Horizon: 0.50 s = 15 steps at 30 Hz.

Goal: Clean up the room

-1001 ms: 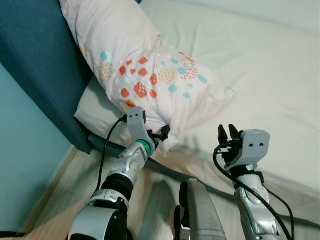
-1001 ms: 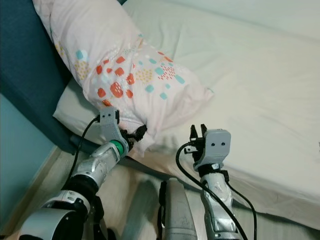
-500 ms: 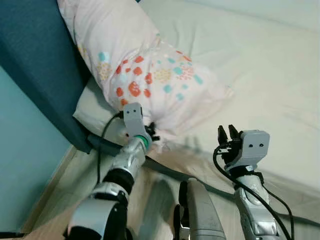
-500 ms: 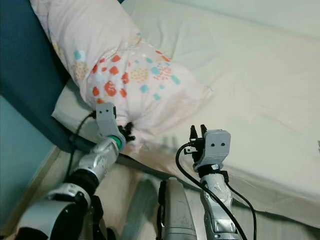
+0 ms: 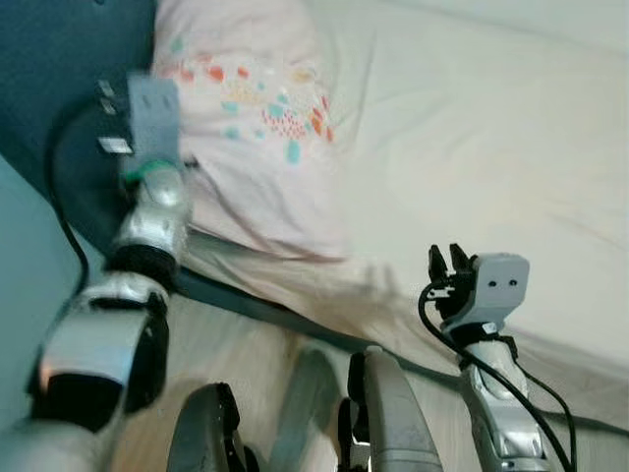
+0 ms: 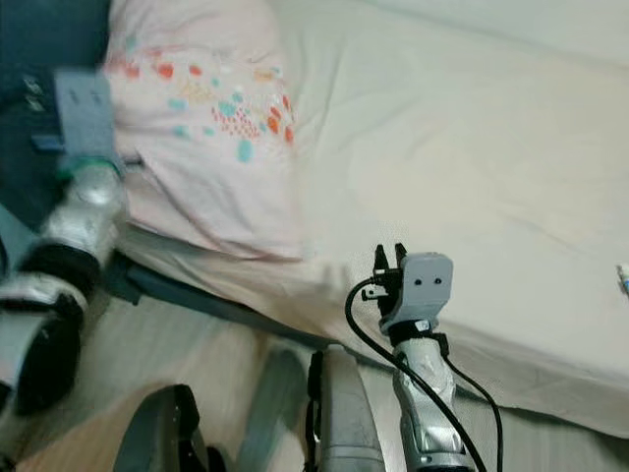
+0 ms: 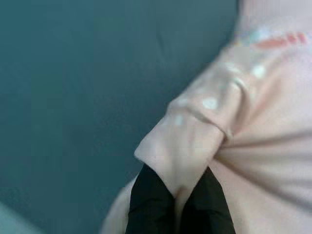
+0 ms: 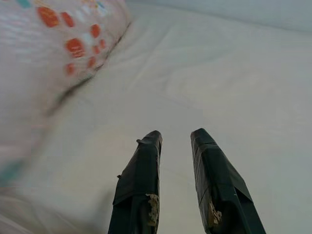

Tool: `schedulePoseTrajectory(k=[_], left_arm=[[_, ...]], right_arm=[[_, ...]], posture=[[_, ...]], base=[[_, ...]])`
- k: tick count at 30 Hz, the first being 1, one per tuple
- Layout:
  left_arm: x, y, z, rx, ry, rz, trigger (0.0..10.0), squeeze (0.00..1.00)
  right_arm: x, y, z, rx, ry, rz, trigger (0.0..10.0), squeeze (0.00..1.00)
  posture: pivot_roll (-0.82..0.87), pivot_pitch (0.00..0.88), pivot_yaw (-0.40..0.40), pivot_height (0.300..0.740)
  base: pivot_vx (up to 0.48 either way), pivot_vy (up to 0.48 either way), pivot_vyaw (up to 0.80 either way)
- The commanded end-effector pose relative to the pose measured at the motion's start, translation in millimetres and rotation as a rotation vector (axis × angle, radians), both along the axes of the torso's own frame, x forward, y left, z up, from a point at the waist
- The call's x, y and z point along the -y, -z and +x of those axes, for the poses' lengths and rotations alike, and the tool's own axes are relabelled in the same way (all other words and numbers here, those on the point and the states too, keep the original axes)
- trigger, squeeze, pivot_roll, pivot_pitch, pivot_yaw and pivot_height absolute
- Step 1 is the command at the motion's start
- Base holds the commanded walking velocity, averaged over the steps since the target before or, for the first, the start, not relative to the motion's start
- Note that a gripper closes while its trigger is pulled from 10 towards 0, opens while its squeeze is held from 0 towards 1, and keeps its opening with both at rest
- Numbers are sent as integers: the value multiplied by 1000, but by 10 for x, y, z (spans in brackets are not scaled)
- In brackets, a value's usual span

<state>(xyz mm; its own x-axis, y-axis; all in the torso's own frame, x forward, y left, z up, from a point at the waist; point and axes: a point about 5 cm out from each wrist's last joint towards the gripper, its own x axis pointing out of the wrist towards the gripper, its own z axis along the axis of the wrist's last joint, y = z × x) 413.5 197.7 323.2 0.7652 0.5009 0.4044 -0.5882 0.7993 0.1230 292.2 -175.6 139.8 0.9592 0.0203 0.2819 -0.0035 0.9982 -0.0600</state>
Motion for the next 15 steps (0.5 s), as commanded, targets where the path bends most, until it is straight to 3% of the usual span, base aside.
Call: schedulePoseTrajectory(k=[1,2,4,6,7,9,10,11,12,13,14,15], left_arm=[[134,-194,7,57,26,24,0,0],[134,-194,7,57,26,24,0,0],[340,-288,43,40,114,6,0,0],[541,-201,92,-40,218,10,0,0],[541,-201,92,-40,218,10,0,0],[686,52,138,-177,312,49,0,0],[686,52,138,-177,312,49,0,0],[710,155,147,-224,330,56,4078,0],[706,292,153,-277,334,47,4078,0],[706,292,153,-277,334,47,4078,0],[642,387,152,-305,306,36,10000,0],[552,432,145,-310,254,34,10000,0]], right_arm=[[33,81,-30,-26,12,5,10000,0],[33,81,-30,-26,12,5,10000,0],[51,75,-37,-22,19,3,10000,0],[85,75,-62,-18,39,5,10000,0],[85,75,-62,-18,39,5,10000,0],[111,91,-91,-19,54,5,10000,0],[111,91,-91,-19,54,5,10000,0],[116,97,-102,-21,57,5,10000,0],[117,108,-111,-23,58,5,10000,0],[117,108,-111,-23,58,5,10000,0],[113,113,-115,-26,56,4,10000,0],[108,115,-110,-28,54,4,10000,0]], posture=[[-134,232,42,595],[-134,232,42,595],[-149,229,50,595],[-157,228,57,595],[-157,228,57,595],[-164,229,65,595],[-164,229,65,595],[-165,233,65,595],[-165,233,65,595],[-165,233,65,595],[-163,236,61,595],[-163,236,61,595]], base=[[0,0,0],[0,0,0],[0,0,0],[0,0,0],[0,0,0],[0,0,0],[0,0,0],[0,0,0],[0,0,0],[0,0,0],[0,0,0],[0,0,0]])
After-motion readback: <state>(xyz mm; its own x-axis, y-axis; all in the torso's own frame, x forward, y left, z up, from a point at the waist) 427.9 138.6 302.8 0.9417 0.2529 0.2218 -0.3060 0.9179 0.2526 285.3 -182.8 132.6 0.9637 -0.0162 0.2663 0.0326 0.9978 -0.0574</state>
